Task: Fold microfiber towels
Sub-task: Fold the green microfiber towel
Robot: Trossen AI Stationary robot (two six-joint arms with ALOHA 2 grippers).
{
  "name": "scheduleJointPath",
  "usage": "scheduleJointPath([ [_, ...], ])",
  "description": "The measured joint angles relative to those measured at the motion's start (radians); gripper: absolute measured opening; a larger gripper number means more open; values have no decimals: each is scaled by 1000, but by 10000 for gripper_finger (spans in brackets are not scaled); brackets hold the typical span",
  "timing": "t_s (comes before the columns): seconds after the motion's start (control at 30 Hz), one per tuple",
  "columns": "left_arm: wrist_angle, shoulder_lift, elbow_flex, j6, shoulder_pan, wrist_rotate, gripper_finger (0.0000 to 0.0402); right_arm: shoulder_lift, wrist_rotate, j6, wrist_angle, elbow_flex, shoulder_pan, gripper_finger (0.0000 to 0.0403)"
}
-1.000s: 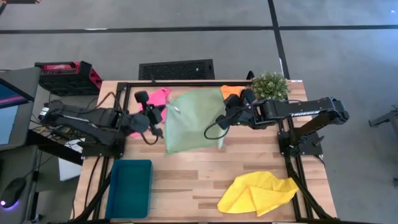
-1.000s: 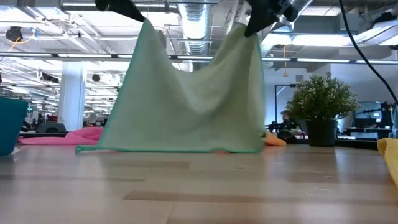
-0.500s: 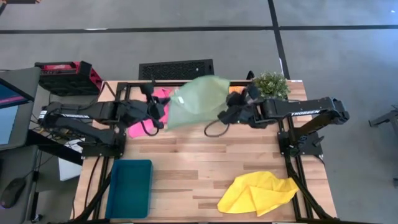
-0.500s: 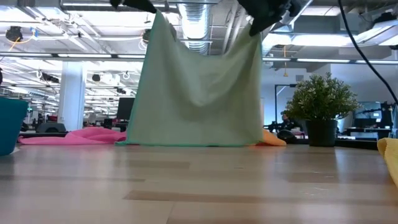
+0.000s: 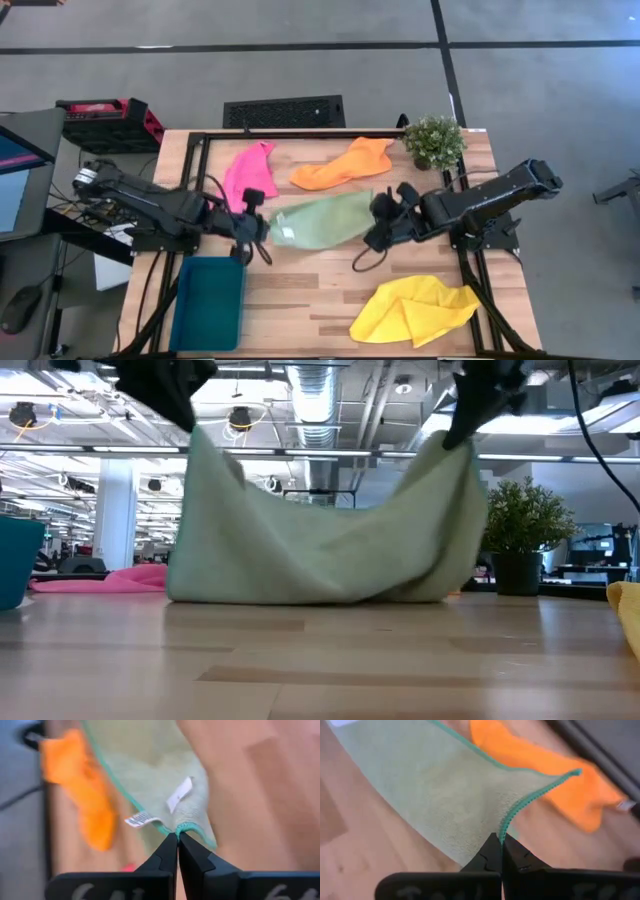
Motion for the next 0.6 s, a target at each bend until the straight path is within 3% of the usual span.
scheduleJointPath([
  [0.6, 11, 302, -3, -369, -219, 73, 0, 6, -184, 123, 312, -213, 179, 9],
])
